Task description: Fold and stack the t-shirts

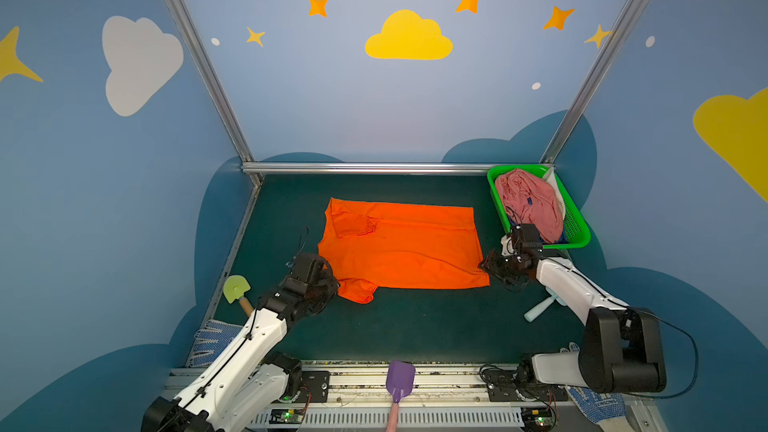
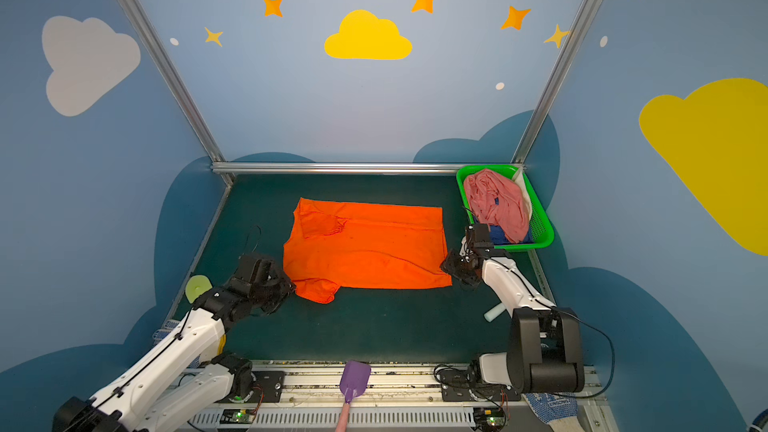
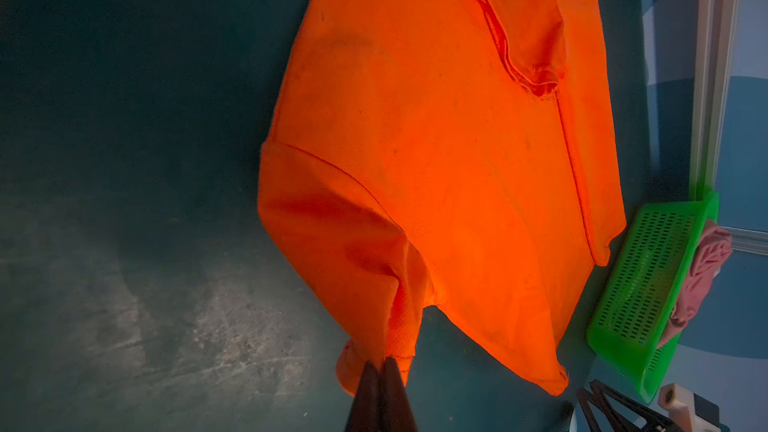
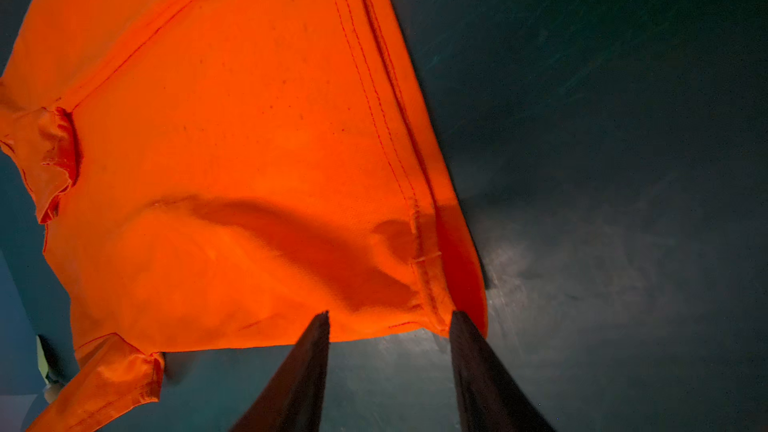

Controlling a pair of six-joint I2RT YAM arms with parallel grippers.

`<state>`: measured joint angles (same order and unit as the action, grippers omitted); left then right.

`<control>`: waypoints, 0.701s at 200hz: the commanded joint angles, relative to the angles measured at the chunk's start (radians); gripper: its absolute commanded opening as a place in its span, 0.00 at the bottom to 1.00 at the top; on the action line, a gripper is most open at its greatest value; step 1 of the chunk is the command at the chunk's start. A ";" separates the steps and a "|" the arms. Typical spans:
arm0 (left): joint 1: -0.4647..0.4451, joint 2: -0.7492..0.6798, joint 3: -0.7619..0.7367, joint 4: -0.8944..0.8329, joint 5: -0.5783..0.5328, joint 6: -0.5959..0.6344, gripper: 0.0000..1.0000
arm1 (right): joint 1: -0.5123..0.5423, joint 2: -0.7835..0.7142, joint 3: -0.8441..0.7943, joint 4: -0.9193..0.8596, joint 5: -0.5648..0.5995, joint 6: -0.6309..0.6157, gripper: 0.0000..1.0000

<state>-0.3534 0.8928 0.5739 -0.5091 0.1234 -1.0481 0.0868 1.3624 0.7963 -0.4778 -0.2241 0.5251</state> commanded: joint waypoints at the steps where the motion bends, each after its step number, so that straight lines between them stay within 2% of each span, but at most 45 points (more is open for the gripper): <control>1: 0.003 -0.006 -0.009 0.004 -0.001 0.007 0.05 | -0.004 -0.006 -0.014 -0.002 0.006 0.017 0.50; 30: 0.004 -0.004 -0.016 0.009 0.004 0.007 0.05 | -0.005 0.043 -0.018 -0.011 0.039 0.025 0.50; 54: 0.004 -0.004 -0.014 0.007 0.004 0.010 0.05 | -0.006 0.086 -0.013 -0.031 0.058 0.031 0.45; 83: 0.006 -0.001 -0.016 0.010 0.005 0.012 0.05 | -0.002 0.083 -0.023 -0.059 0.104 0.047 0.43; 140: 0.007 0.021 -0.014 0.023 0.018 0.022 0.05 | 0.002 0.067 -0.061 -0.056 0.078 0.069 0.39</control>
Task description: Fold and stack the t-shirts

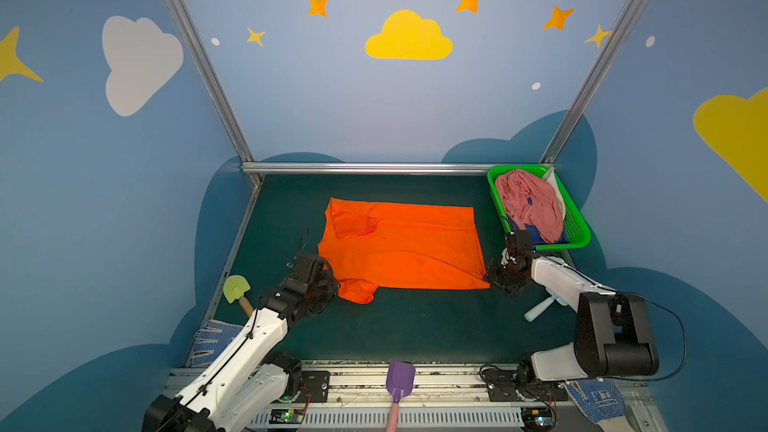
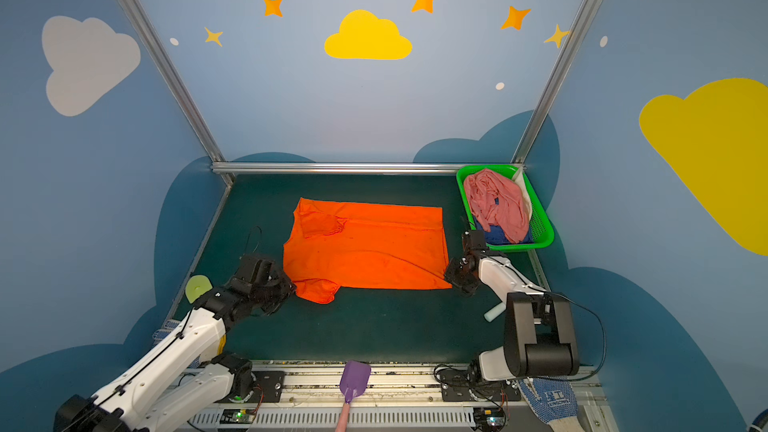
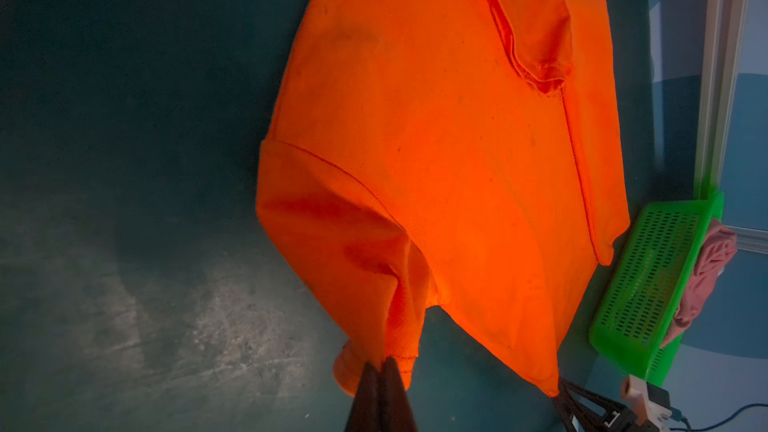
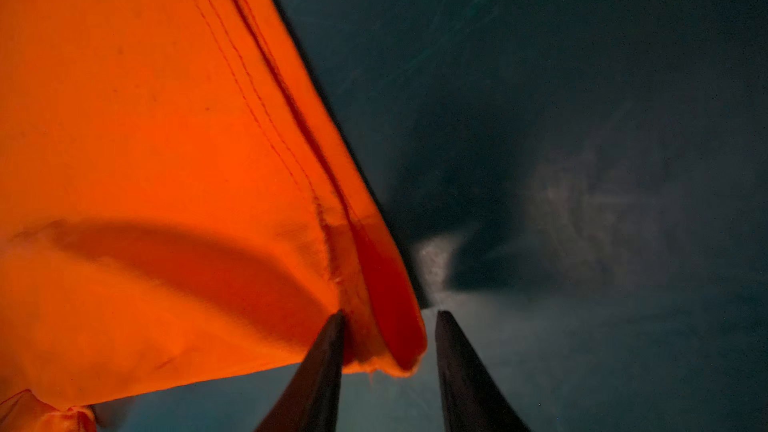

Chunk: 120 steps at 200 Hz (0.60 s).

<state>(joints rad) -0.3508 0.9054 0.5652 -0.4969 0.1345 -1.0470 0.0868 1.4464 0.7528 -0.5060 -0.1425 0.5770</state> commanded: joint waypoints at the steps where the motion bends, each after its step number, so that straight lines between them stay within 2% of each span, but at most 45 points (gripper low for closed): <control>1: 0.005 0.009 -0.005 0.012 0.007 0.020 0.05 | 0.002 -0.017 -0.019 -0.028 -0.004 0.017 0.39; 75: 0.013 -0.002 -0.022 0.012 0.008 0.022 0.05 | 0.008 -0.006 -0.053 -0.039 0.000 0.023 0.37; 120: 0.019 -0.008 -0.023 0.012 0.010 0.021 0.05 | 0.007 0.009 -0.052 -0.028 -0.007 0.029 0.18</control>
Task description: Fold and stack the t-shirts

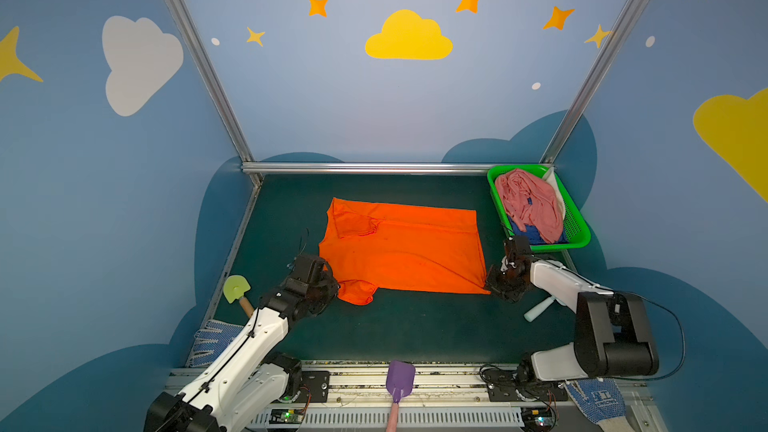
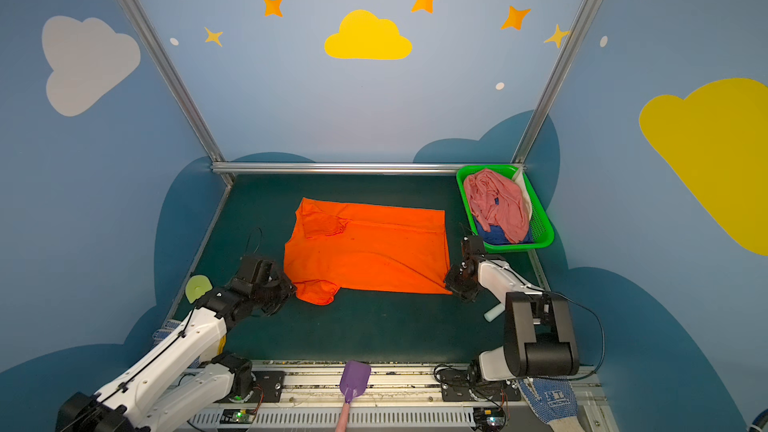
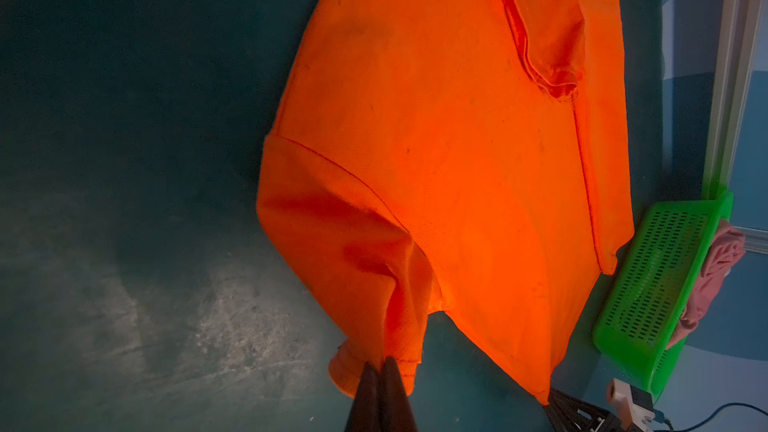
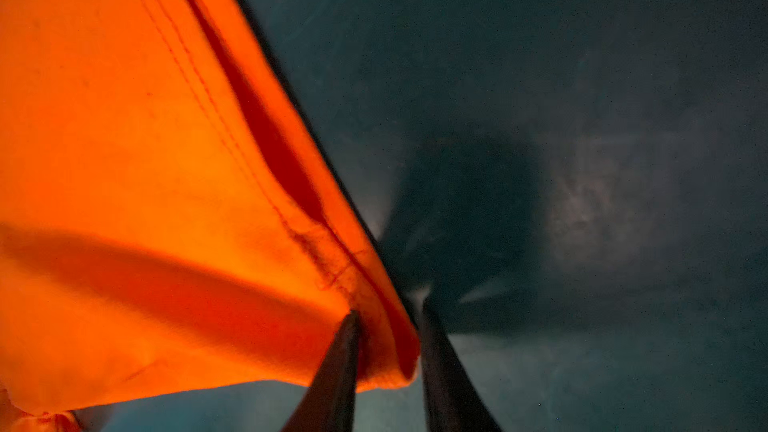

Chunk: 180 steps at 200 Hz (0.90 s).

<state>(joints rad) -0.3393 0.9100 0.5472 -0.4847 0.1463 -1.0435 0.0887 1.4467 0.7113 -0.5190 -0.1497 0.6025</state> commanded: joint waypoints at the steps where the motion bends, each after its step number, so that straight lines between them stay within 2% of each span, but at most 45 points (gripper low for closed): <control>1: 0.008 -0.012 -0.005 0.000 -0.002 0.019 0.05 | 0.005 0.009 -0.010 -0.014 0.000 0.003 0.18; 34: 0.019 -0.028 0.007 -0.012 -0.010 0.026 0.05 | 0.003 0.012 -0.003 -0.019 0.000 -0.001 0.00; 78: 0.053 -0.012 0.072 -0.014 -0.010 0.052 0.05 | 0.000 0.037 0.035 -0.041 -0.006 -0.021 0.00; 126: 0.082 0.096 0.177 0.002 0.040 0.100 0.05 | 0.000 0.044 0.079 -0.053 -0.005 -0.017 0.00; 180: 0.120 0.178 0.237 0.051 0.040 0.136 0.05 | -0.001 0.080 0.151 -0.072 0.000 -0.032 0.00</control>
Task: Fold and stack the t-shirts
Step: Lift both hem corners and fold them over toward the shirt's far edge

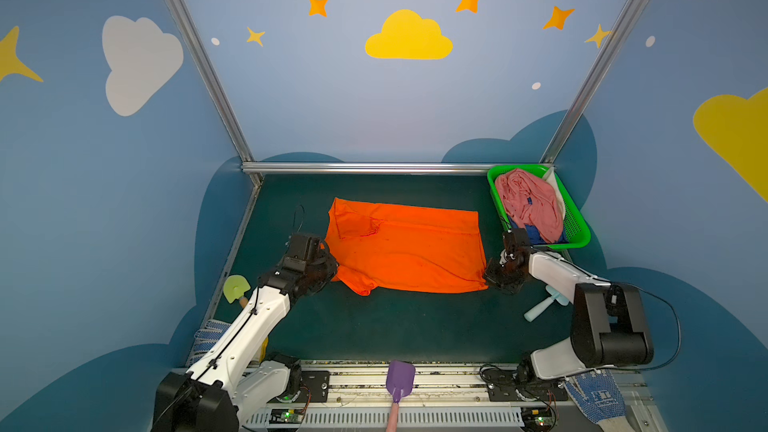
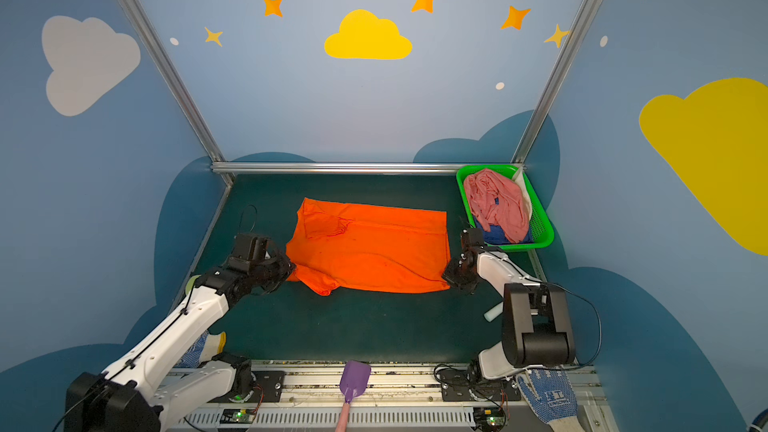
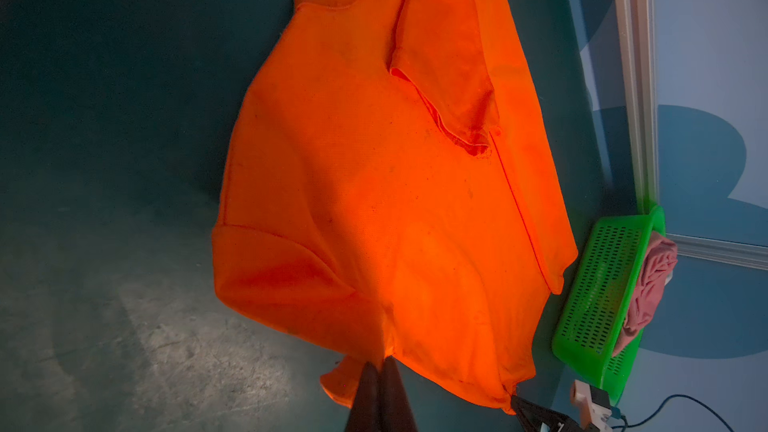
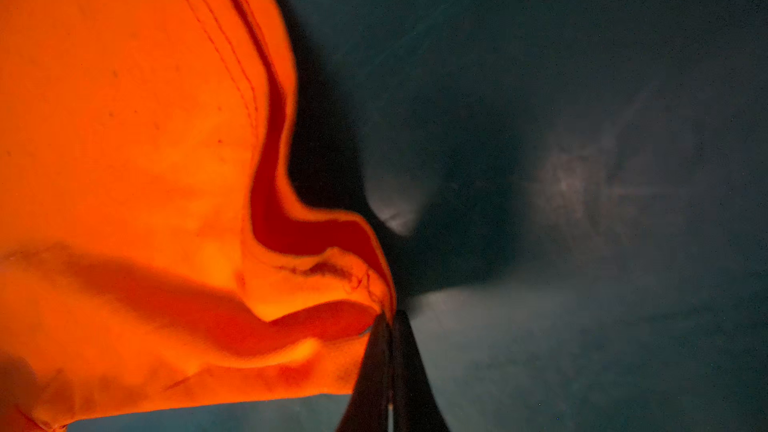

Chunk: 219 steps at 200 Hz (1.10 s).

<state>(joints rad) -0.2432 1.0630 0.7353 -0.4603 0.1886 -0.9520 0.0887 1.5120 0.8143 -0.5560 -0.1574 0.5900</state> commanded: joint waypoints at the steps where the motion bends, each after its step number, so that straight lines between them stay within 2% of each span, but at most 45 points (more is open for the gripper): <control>1: 0.025 0.026 0.049 0.027 -0.003 0.045 0.05 | -0.001 0.017 0.050 -0.036 0.008 -0.020 0.00; 89: 0.152 0.313 0.267 0.077 0.017 0.180 0.05 | -0.024 0.230 0.318 -0.132 0.013 -0.099 0.00; 105: 0.170 0.386 0.332 0.064 0.080 0.225 0.05 | -0.027 0.261 0.365 -0.150 0.015 -0.106 0.00; 140: 0.186 0.509 0.443 0.064 0.136 0.273 0.05 | -0.029 0.283 0.424 -0.182 0.011 -0.109 0.00; 172: 0.189 0.522 0.469 0.077 0.149 0.292 0.05 | -0.029 0.234 0.409 -0.192 0.010 -0.103 0.00; 219: 0.191 0.449 0.455 0.096 0.155 0.310 0.05 | -0.026 0.162 0.418 -0.244 -0.015 -0.126 0.00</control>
<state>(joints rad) -0.0582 1.5753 1.1835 -0.3882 0.3305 -0.6720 0.0650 1.7359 1.2201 -0.7403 -0.1593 0.4858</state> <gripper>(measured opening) 0.049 0.056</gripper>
